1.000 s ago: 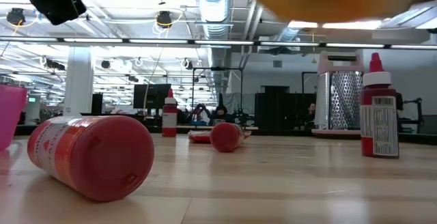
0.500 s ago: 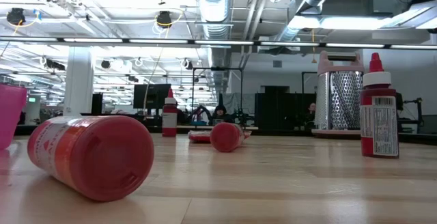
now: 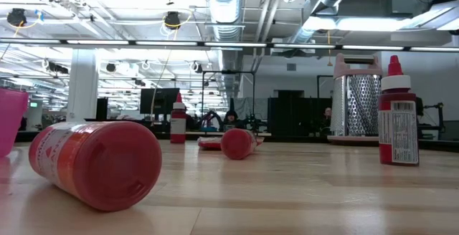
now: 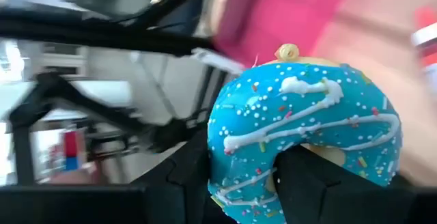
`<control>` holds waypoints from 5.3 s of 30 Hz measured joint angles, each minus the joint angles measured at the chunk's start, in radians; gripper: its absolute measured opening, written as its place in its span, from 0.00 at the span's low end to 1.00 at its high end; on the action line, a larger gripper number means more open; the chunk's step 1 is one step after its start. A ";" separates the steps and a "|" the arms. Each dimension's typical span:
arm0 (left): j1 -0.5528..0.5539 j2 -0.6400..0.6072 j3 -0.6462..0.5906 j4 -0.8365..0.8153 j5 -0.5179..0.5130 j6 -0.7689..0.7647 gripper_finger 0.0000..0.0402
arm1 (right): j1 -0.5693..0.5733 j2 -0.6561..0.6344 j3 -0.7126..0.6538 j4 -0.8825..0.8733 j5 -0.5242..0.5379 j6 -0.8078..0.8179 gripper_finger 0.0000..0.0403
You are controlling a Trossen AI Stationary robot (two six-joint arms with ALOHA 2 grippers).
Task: Pick & Place Food Item
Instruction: Put the blue donut into the black bin
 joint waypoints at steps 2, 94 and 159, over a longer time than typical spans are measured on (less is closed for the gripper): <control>0.002 -0.015 0.000 0.001 0.005 -0.185 0.70 | -0.010 0.000 0.000 -0.050 -0.001 -0.012 0.34; 0.536 0.295 -0.140 0.360 0.572 -1.462 0.43 | -0.254 0.000 0.000 -0.335 -0.167 -0.461 0.34; 0.581 0.203 -0.140 0.071 0.528 -1.241 0.32 | -0.212 0.000 0.000 -0.297 -0.163 -0.408 0.43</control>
